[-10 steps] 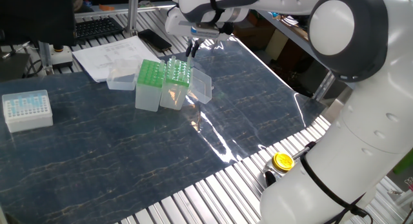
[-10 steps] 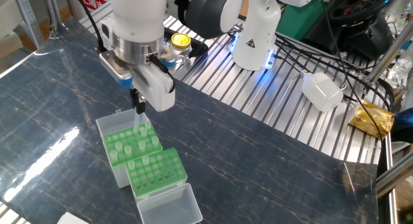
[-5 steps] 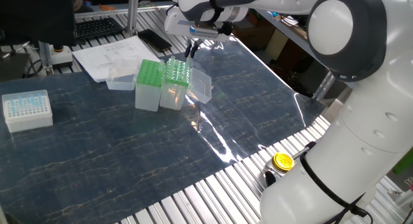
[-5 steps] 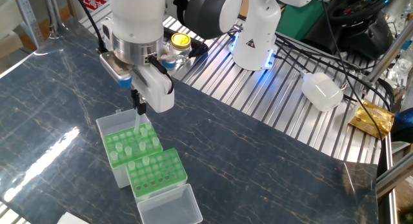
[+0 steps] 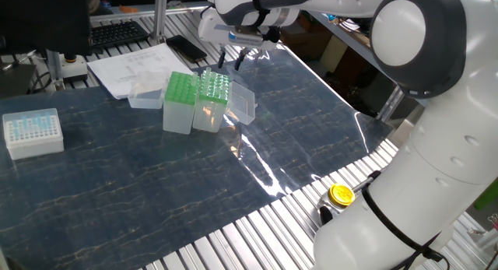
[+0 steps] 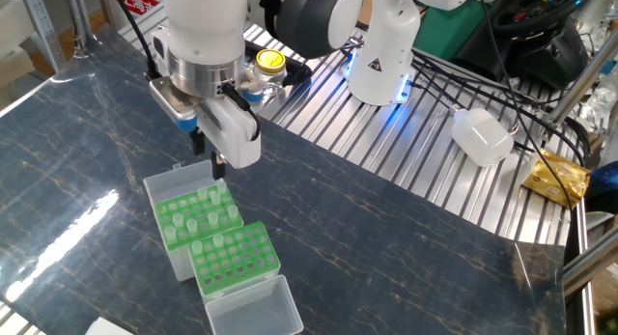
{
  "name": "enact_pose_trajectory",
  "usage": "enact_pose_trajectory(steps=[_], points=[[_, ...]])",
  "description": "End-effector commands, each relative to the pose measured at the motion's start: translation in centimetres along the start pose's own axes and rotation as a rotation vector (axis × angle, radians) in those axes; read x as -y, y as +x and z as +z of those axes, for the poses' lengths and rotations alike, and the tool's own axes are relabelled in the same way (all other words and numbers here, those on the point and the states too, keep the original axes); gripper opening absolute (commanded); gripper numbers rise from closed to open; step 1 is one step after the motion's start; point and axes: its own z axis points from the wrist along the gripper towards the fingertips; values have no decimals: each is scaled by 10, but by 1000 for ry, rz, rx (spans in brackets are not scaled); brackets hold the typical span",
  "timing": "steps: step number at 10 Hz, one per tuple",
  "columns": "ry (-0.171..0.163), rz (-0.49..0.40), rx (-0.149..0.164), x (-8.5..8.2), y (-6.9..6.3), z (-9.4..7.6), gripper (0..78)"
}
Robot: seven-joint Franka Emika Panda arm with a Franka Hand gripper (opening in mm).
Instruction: Transfer all large pipette tips from one holder to another
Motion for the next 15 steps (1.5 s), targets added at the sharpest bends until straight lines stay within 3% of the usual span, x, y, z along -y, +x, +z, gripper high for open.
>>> enact_pose_trajectory(steps=[1, 7, 8, 12, 15], points=[[0, 3, 0, -1, 0, -2, 774], [0, 3, 0, -1, 0, -2, 774], [29, 266, -34, -30, 13, -7, 774], [32, 327, -42, -34, 8, -7, 774], [47, 476, -62, -52, -2, -9, 774]])
